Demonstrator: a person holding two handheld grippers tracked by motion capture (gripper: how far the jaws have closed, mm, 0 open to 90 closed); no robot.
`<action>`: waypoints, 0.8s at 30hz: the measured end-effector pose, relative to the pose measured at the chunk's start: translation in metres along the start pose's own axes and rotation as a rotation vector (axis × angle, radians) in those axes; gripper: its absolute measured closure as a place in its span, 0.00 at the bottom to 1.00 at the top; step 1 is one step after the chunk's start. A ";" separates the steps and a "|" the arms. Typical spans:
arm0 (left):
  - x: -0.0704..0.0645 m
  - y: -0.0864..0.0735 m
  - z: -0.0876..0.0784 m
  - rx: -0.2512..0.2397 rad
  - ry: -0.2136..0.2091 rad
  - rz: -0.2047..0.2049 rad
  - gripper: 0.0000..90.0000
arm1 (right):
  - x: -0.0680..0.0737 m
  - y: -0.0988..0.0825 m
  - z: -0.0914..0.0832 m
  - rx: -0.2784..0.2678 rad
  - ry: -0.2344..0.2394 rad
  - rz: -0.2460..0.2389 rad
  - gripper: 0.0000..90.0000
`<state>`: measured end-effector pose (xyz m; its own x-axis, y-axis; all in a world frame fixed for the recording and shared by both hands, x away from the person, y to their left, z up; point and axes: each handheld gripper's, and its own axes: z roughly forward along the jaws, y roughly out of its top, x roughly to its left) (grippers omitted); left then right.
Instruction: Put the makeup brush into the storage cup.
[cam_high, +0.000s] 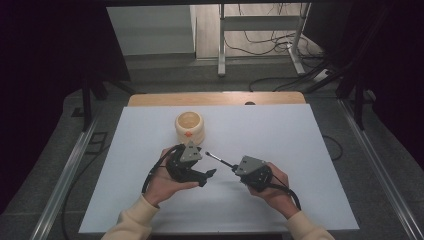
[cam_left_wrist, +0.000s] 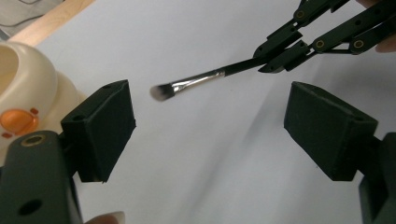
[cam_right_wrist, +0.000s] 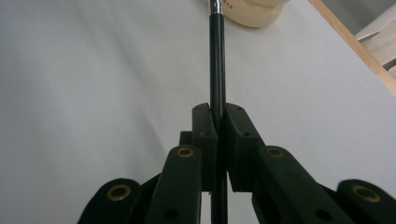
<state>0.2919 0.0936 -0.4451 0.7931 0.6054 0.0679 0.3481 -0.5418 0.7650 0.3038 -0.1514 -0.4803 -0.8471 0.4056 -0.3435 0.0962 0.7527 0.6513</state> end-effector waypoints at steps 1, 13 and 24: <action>0.001 -0.001 0.000 -0.002 -0.005 -0.011 0.18 | 0.000 0.000 0.000 -0.001 0.001 0.003 0.93; 0.007 -0.011 -0.005 -0.003 -0.009 -0.062 0.17 | -0.005 -0.003 -0.004 -0.015 0.002 0.031 0.93; 0.023 -0.046 -0.011 0.034 0.005 -0.156 0.14 | -0.011 -0.005 -0.008 -0.031 0.002 0.060 0.93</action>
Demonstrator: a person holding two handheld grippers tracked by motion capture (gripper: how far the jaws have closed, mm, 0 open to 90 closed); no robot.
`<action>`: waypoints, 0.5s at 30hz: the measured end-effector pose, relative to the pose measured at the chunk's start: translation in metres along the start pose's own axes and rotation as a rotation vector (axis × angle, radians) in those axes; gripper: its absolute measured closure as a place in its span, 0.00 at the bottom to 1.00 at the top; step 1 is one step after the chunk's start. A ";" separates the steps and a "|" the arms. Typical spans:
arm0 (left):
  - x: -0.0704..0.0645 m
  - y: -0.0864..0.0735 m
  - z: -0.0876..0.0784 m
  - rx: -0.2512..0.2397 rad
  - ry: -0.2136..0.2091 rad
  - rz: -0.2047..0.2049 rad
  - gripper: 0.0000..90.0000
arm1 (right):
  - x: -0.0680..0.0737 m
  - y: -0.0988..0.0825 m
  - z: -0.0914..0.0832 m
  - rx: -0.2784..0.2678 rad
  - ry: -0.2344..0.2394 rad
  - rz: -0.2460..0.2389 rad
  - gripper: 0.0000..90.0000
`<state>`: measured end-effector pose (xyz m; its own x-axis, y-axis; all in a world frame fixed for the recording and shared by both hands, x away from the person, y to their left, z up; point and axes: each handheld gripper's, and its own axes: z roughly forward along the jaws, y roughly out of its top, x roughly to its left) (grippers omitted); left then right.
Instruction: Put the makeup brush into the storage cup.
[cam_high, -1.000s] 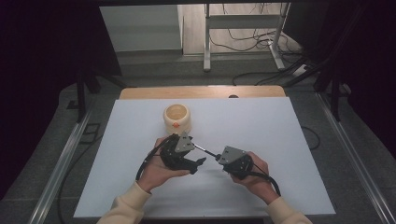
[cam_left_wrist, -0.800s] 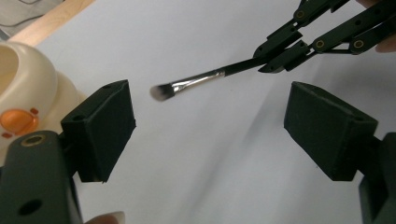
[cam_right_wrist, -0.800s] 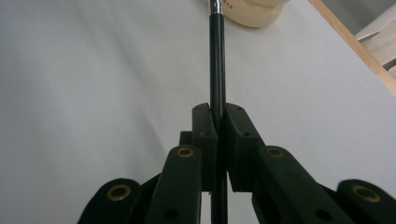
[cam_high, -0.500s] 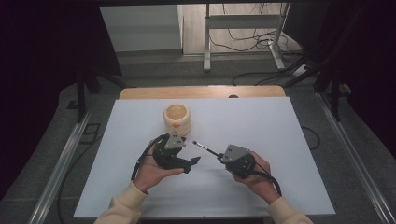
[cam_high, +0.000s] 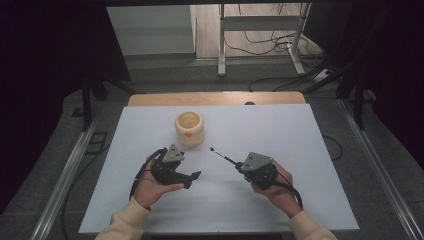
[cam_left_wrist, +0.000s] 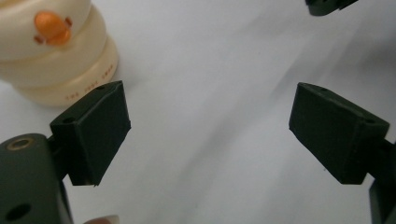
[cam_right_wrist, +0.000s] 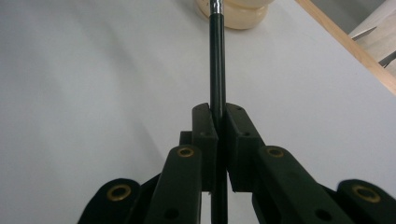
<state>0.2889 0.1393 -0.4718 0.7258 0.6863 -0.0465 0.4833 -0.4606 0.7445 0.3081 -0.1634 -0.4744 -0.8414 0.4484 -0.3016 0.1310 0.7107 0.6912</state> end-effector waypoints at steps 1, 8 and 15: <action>0.002 -0.002 0.000 -0.001 -0.004 -0.012 0.14 | 0.000 0.000 0.000 -0.002 0.004 0.004 0.93; 0.007 -0.009 -0.001 -0.013 0.007 -0.047 0.12 | -0.001 0.000 -0.001 -0.010 -0.003 0.010 0.93; 0.012 -0.013 -0.006 -0.051 0.007 -0.088 0.13 | -0.004 0.000 -0.004 -0.033 -0.012 0.034 0.93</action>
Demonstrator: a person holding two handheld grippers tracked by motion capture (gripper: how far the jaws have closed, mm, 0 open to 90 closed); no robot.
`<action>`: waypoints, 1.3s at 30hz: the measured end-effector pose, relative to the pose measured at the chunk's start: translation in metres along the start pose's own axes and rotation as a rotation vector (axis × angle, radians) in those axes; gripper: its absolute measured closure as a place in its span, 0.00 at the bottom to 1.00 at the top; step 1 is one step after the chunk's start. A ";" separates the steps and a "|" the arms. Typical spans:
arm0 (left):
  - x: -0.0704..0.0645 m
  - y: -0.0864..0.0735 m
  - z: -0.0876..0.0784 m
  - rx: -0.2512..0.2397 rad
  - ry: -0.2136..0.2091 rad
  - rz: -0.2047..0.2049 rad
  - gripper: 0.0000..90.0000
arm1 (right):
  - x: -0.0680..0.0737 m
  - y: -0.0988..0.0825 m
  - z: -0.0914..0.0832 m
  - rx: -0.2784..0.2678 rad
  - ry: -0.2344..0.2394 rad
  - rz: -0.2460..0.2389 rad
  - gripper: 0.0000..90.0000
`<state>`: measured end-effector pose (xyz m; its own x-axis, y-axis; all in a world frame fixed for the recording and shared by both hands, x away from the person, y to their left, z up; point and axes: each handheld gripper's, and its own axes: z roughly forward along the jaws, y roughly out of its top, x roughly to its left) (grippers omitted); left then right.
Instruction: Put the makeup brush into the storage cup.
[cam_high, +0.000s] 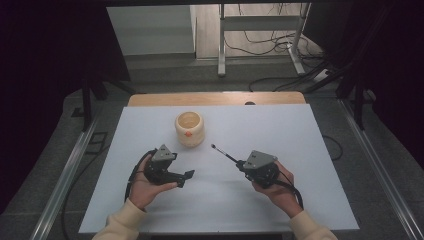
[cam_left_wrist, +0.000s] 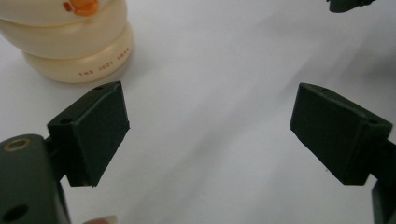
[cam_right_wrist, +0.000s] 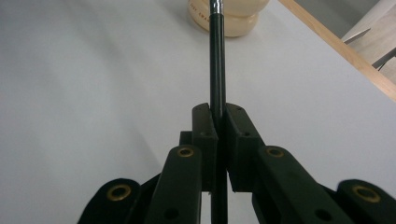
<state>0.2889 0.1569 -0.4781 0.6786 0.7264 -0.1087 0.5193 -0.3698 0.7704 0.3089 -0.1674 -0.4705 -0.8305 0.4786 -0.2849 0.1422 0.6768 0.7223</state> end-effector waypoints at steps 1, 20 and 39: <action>0.000 0.000 -0.001 -0.008 -0.003 -0.006 0.13 | 0.000 0.000 0.000 -0.003 -0.002 0.002 0.93; -0.008 0.005 0.003 -0.067 -0.067 -0.039 0.18 | -0.001 0.003 -0.006 -0.046 -0.008 0.025 0.93; -0.021 0.032 0.022 -0.174 -0.168 -0.108 0.18 | 0.003 0.007 -0.009 -0.087 -0.027 0.024 0.93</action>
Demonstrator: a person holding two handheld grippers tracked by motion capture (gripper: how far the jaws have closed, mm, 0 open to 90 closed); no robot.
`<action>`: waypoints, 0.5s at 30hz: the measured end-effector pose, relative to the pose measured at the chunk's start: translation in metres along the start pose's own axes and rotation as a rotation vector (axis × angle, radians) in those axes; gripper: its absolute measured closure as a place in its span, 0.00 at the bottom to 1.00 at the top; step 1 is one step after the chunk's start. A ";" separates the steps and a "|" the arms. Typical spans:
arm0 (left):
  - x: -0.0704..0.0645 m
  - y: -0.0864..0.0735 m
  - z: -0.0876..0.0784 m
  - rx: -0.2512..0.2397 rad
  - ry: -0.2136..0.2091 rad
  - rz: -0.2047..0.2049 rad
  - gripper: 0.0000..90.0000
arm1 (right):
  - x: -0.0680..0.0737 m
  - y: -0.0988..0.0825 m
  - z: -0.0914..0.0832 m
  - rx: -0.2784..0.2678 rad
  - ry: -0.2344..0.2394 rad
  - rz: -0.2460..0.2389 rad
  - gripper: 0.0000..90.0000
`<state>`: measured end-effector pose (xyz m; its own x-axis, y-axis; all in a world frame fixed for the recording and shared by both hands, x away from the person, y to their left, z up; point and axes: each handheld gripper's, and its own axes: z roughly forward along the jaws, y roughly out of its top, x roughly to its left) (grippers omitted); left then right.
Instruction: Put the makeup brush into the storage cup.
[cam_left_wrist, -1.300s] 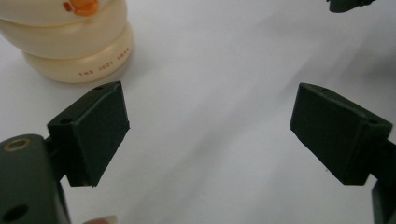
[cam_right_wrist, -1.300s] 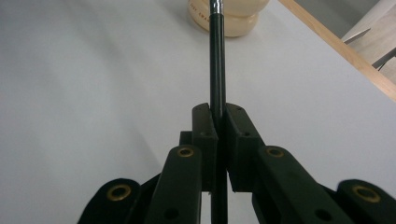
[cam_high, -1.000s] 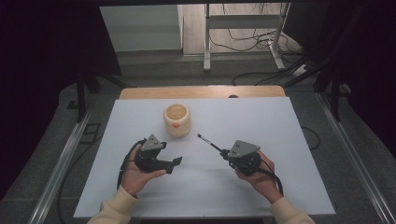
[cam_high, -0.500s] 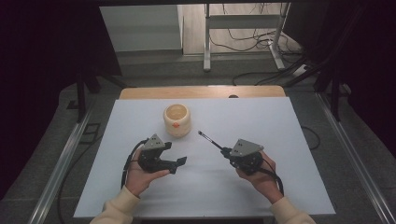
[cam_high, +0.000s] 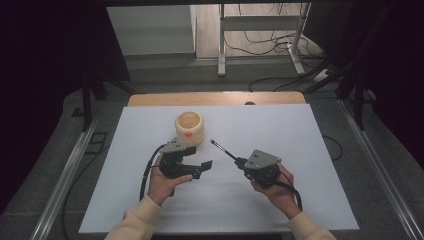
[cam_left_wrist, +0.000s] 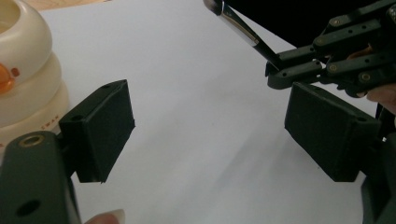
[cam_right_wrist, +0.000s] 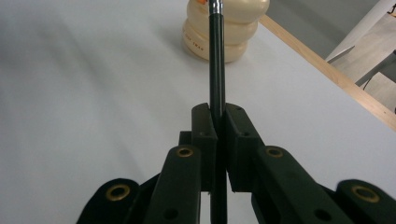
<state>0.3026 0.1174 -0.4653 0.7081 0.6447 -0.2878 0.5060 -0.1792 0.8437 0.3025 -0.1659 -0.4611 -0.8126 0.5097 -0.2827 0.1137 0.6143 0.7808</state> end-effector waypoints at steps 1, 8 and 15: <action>0.001 0.000 0.001 -0.009 -0.007 -0.010 0.17 | 0.000 0.000 0.000 -0.001 -0.002 -0.001 0.93; 0.004 0.001 0.007 -0.057 -0.047 -0.044 0.18 | 0.002 0.000 0.002 -0.005 -0.005 -0.002 0.93; 0.002 0.003 0.020 -0.076 -0.094 -0.076 0.18 | 0.004 -0.001 0.004 -0.012 0.001 0.005 0.93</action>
<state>0.3152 0.1032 -0.4725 0.7143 0.5808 -0.3905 0.5235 -0.0731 0.8489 0.3009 -0.1618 -0.4649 -0.8124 0.5124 -0.2783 0.1110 0.6045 0.7889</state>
